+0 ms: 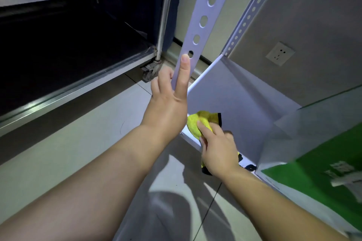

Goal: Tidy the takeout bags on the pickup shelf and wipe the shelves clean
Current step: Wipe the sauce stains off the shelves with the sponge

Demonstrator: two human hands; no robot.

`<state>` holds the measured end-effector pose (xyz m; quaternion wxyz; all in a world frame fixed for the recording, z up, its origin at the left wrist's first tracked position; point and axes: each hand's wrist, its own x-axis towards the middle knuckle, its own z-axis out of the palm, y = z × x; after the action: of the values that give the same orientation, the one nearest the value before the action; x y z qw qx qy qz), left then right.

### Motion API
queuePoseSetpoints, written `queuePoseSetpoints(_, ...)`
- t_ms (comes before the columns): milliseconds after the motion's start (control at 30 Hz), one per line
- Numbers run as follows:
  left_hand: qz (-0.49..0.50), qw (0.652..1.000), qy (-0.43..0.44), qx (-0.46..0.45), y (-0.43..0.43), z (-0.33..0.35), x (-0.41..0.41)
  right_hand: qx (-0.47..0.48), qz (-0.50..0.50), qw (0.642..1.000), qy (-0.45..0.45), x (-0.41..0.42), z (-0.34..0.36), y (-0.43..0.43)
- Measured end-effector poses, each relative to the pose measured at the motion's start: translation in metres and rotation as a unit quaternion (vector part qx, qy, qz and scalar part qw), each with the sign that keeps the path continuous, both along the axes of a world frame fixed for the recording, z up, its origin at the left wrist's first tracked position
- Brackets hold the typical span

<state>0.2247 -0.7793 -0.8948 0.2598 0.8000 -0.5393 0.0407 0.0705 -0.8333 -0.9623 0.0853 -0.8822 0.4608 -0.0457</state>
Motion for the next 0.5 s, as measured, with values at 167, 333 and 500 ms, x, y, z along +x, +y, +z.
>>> queuePoseSetpoints(167,-0.007,0.993,0.102,0.059,0.019,0.028,-0.009,0.146,0.02,0.985,0.09,-0.016,0.028,0.014)
queuePoseSetpoints(333,0.0,0.968,0.19,0.164,0.061,0.068,-0.024,0.258,0.014,0.956,0.139,-0.021,0.083,0.031)
queuePoseSetpoints(500,-0.008,0.951,0.208,0.228,0.117,0.116,-0.035,0.361,0.01,0.932,0.015,-0.038,0.156,0.073)
